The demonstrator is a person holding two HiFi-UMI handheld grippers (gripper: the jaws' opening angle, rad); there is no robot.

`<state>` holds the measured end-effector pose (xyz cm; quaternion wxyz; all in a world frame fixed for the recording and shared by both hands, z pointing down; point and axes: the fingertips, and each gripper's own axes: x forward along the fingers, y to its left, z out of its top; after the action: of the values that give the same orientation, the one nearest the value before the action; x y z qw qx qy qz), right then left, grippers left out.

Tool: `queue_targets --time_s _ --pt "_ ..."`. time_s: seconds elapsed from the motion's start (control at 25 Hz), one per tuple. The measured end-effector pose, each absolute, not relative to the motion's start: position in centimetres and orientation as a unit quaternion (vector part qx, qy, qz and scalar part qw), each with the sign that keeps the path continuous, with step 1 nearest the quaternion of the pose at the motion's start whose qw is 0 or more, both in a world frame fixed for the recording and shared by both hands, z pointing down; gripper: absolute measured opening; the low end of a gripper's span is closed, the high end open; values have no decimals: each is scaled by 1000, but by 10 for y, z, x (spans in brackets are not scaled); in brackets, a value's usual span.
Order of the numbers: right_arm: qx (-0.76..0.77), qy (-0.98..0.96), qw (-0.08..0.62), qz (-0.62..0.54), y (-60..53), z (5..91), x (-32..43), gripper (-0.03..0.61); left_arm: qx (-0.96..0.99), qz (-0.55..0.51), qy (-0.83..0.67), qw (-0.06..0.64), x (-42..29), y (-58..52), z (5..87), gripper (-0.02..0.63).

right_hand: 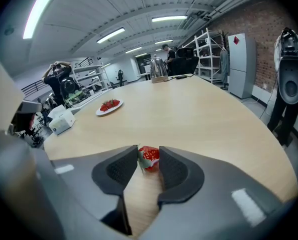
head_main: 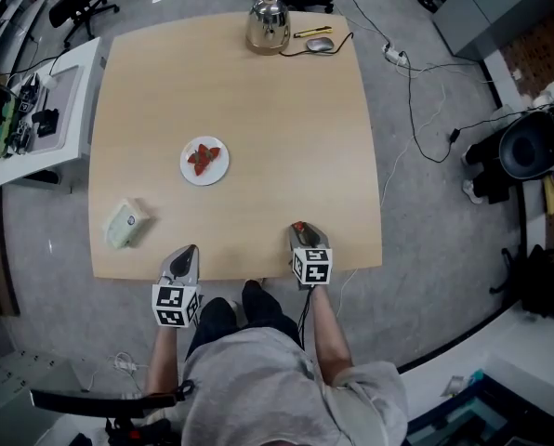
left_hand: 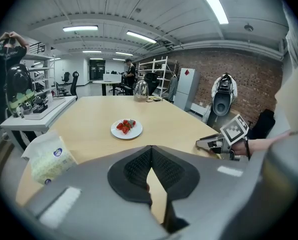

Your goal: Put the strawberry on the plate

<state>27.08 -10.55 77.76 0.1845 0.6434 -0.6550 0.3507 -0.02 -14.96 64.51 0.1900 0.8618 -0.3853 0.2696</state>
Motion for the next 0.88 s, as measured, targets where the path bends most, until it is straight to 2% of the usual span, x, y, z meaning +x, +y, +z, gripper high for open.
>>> queue_targets --time_s 0.88 --pt "595 -727 190 286 -151 727 205 140 849 218 -441 191 -49 -155 626 19"
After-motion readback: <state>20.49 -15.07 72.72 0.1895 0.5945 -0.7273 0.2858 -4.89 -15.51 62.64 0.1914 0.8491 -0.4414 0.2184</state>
